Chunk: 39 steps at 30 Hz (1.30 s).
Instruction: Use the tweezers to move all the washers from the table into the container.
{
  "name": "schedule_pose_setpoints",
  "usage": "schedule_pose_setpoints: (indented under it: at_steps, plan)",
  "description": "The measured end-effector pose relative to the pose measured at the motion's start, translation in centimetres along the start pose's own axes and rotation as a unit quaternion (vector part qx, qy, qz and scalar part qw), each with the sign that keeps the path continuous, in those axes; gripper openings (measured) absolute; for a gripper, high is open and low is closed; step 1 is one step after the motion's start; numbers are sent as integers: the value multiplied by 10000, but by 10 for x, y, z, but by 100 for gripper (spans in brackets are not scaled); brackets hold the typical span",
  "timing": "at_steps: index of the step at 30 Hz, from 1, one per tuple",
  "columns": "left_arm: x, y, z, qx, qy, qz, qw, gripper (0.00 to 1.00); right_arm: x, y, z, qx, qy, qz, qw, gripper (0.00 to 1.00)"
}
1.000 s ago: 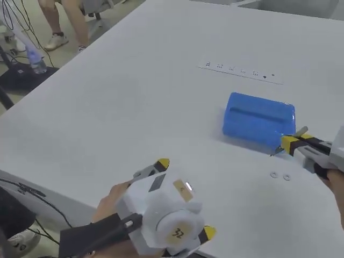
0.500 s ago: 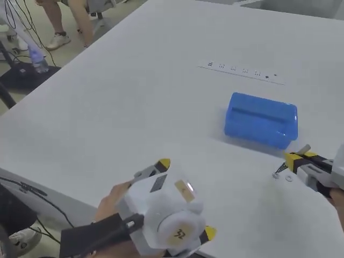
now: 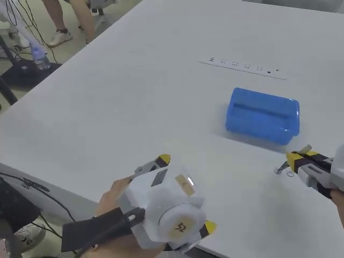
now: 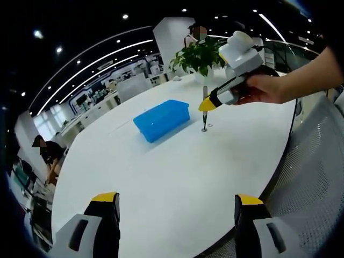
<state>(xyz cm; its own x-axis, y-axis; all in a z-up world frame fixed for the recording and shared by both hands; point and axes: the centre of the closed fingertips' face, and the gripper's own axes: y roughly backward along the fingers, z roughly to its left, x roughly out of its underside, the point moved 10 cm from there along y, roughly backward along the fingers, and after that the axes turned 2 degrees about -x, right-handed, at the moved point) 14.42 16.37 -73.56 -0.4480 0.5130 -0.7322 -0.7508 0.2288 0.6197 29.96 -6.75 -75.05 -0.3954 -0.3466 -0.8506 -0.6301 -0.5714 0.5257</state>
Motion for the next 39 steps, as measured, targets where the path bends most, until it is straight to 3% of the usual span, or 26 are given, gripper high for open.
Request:
schedule_pose_setpoints:
  at_steps: [6, 19, 24, 35, 39]
  plan:
    - [0, 0, 0, -3, 12, -19, 10000, 90, 0, -1, -4, -27, -209, -10, 9998, 3]
    - [0, 1, -1, 24, -18, 13, 10000, 90, 0, -1, -5, -14, -176, -25, 9998, 3]
    - [0, 1, -1, 10, -17, 20, 10000, 90, 0, -2, -3, -46, 172, 10, 9998, 2]
    - [0, 0, 0, -16, -22, 13, 10000, 89, -6, 4, -2, -114, 50, 77, 9999, 1]
    - [0, 0, 0, -27, -18, 7, 10000, 89, -19, 12, -4, -137, -30, -175, 9997, 1]
